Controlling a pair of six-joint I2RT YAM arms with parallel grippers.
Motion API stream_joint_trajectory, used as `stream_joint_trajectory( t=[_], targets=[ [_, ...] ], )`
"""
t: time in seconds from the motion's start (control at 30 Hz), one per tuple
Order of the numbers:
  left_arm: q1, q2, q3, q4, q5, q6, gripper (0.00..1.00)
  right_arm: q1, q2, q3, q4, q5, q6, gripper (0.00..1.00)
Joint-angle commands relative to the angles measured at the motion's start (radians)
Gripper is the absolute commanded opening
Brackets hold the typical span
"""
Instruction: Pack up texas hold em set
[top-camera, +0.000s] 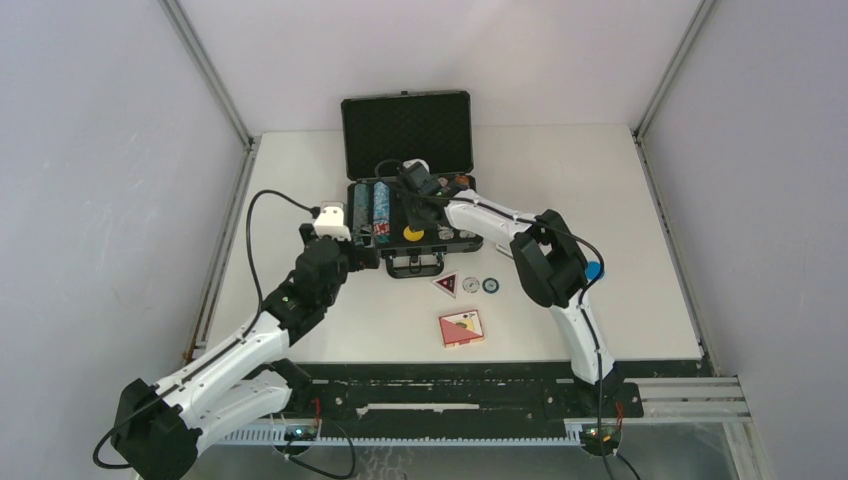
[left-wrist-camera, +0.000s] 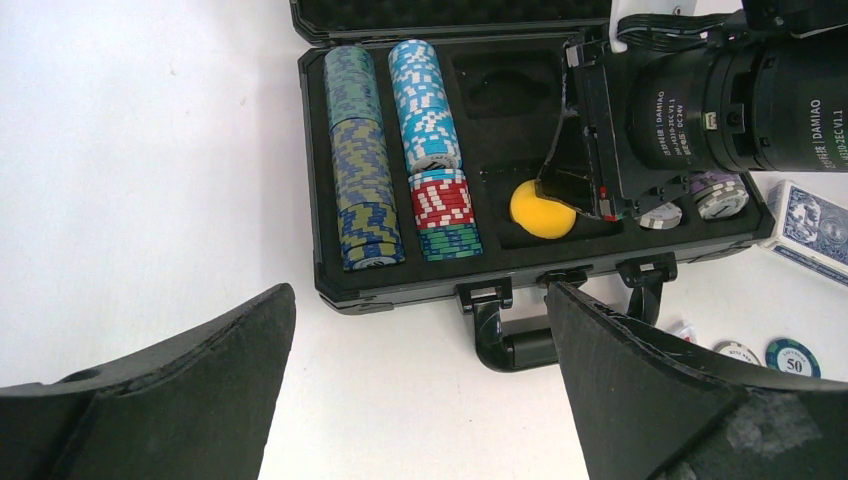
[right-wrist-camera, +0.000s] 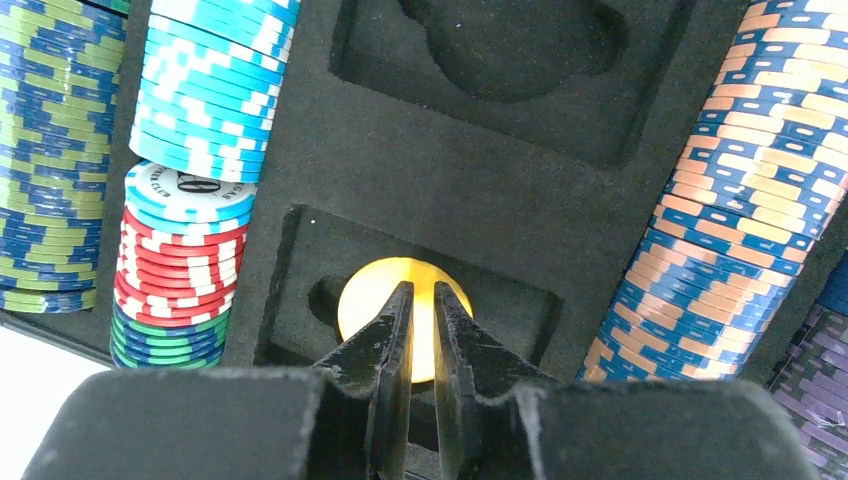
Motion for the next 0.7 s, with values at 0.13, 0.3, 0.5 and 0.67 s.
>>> stream_joint_trajectory(
  t=[0.13, 0.3, 0.5, 0.67],
  targets=[
    [-0.007, -0.018, 0.016, 0.016, -0.001, 0.000, 1.00, 0.011, -0.146, -0.038, 0.033, 0.045, -0.002, 0.23],
    [-0.007, -0.021, 0.019, 0.017, 0.006, -0.007, 1.00, 0.011, -0.184, -0.095, 0.038, 0.029, -0.016, 0.35],
    [-0.007, -0.051, 0.008, 0.015, 0.014, -0.014, 1.00, 0.040, -0.184, -0.195, 0.068, -0.012, -0.052, 0.44],
    [-0.006, -0.065, 0.003, 0.015, 0.021, -0.014, 1.00, 0.086, -0.253, -0.346, 0.215, -0.061, -0.173, 0.63]
  ],
)
